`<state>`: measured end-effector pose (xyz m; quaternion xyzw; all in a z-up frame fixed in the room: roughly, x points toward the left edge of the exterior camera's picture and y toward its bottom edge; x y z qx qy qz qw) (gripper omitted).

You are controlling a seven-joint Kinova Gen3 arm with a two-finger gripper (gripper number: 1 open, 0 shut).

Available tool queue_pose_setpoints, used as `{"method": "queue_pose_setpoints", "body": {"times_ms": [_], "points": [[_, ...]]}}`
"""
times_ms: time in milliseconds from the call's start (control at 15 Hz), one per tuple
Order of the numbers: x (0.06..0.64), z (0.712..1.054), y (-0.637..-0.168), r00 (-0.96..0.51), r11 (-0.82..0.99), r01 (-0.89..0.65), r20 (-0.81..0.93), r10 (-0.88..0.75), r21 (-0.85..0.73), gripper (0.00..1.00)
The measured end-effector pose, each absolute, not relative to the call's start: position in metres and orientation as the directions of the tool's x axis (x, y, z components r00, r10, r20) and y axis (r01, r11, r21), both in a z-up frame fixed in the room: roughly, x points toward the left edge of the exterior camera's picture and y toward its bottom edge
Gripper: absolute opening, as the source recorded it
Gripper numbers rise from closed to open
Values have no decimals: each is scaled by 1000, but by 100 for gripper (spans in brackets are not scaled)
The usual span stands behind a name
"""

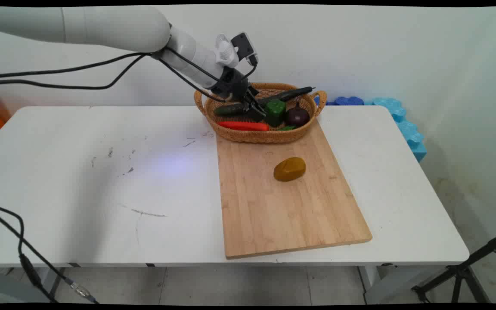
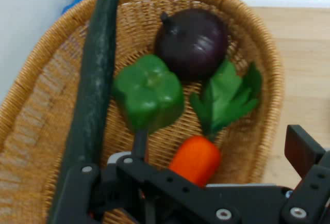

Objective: Pick up the potato from the cutting board

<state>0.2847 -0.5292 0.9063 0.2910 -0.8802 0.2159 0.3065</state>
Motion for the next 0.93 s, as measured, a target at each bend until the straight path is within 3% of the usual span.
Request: {"method": "queue_pose_setpoints", "body": {"times_ms": [400,933], "points": [[264,909,-489,-570,716,-692,679,-462,-93,100],[236,884,-454,-539,730,-683,683,-494,-11,100]]}}
